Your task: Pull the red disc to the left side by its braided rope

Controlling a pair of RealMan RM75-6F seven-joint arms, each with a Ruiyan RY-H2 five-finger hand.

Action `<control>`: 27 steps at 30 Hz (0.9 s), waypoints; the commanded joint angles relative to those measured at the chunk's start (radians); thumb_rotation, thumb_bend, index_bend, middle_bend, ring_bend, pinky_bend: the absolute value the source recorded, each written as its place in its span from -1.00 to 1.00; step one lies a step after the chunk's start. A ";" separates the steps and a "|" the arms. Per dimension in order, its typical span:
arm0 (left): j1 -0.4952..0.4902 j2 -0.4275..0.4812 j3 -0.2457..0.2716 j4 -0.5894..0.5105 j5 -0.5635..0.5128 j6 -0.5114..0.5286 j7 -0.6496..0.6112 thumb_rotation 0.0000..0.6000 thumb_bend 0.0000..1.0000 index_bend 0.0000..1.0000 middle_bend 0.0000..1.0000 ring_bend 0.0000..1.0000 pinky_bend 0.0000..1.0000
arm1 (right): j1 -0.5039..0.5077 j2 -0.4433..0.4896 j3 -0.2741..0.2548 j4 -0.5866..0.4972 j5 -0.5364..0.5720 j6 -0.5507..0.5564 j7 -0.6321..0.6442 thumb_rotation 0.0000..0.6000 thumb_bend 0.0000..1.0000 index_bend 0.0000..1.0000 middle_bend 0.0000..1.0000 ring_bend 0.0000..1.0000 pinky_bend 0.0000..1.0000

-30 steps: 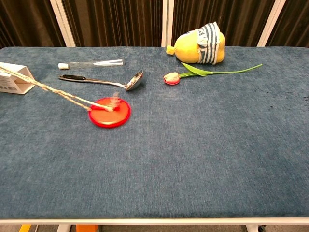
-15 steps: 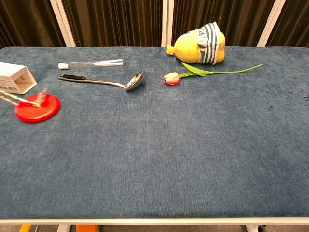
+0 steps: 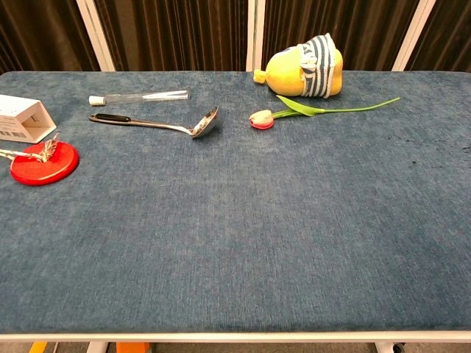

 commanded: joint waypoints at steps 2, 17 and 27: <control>-0.084 -0.068 -0.049 -0.092 0.026 -0.011 0.079 1.00 0.08 0.48 0.75 0.09 -0.02 | -0.001 -0.002 -0.001 0.005 0.003 -0.001 0.007 1.00 -0.50 -1.00 -1.00 -1.00 -1.00; -0.232 -0.206 -0.022 -0.138 -0.111 -0.229 0.336 1.00 -0.87 -0.92 -1.00 -0.99 -0.68 | -0.001 0.009 0.007 0.026 -0.004 0.011 0.059 1.00 -0.50 -1.00 -1.00 -1.00 -1.00; -0.184 -0.101 -0.020 -0.158 -0.159 -0.185 0.334 1.00 -0.92 -0.95 -1.00 -1.00 -0.76 | 0.000 0.009 0.007 0.030 -0.010 0.016 0.068 1.00 -0.50 -1.00 -1.00 -1.00 -1.00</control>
